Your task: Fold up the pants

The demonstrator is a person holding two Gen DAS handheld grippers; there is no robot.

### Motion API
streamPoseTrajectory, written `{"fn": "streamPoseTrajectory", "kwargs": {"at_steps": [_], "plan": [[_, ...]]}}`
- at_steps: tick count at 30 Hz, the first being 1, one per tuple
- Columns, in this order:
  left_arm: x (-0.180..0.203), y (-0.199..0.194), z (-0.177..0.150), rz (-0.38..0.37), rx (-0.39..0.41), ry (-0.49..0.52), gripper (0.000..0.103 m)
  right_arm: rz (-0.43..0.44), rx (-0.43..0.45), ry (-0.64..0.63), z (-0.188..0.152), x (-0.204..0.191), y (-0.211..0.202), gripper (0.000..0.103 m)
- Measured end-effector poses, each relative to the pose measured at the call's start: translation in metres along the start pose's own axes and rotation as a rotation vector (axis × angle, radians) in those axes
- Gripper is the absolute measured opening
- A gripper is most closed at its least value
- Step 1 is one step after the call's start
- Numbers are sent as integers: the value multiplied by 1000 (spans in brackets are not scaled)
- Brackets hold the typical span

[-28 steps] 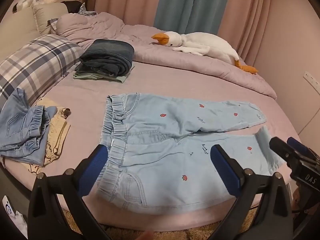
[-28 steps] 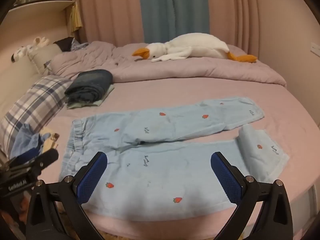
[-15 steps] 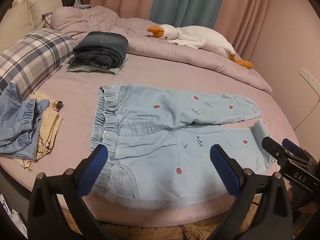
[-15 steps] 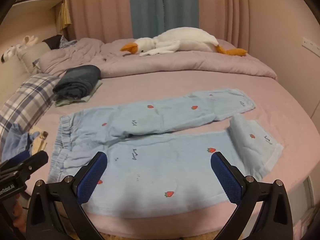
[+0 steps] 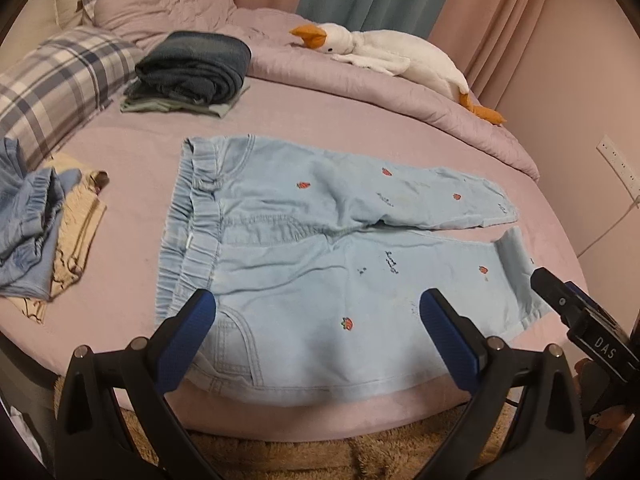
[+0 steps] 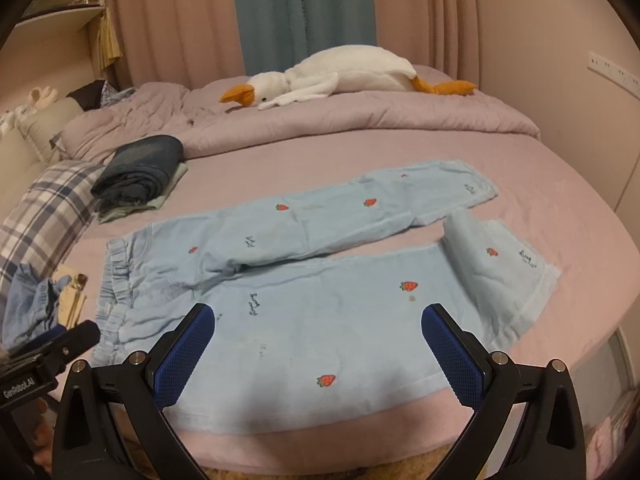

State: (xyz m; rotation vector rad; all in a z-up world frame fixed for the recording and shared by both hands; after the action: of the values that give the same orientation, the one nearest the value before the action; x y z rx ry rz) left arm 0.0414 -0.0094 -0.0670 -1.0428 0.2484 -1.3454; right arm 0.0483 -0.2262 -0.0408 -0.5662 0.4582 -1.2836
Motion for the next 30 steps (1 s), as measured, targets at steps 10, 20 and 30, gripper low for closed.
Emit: {"fn": "streamPoseTrajectory", "kwargs": {"at_steps": [10,20,30], "plan": [[-2,4,-3,14,-22,-4,102,5,-14,35,-7,8,0,103],[-2,7,-2,16,-29,9,102,-12,-26,48,-10,12,3,103],[0,9,-3,16,-35,15,102,-18,-33,69,-14,18,3,103]]}}
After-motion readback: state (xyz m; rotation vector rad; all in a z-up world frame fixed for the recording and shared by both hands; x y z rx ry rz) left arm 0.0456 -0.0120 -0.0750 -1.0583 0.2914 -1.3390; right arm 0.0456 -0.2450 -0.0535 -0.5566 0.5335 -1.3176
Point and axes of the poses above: each gripper's, at about its wrist camera, not at the fingertips, and y roughly the way its jaws point, x to its right, z to its top, the point moved 5 cm from there along y, roughly the way its jaws point, and after that the axes turned 12 degrees about -y, right-handed, at the moved point
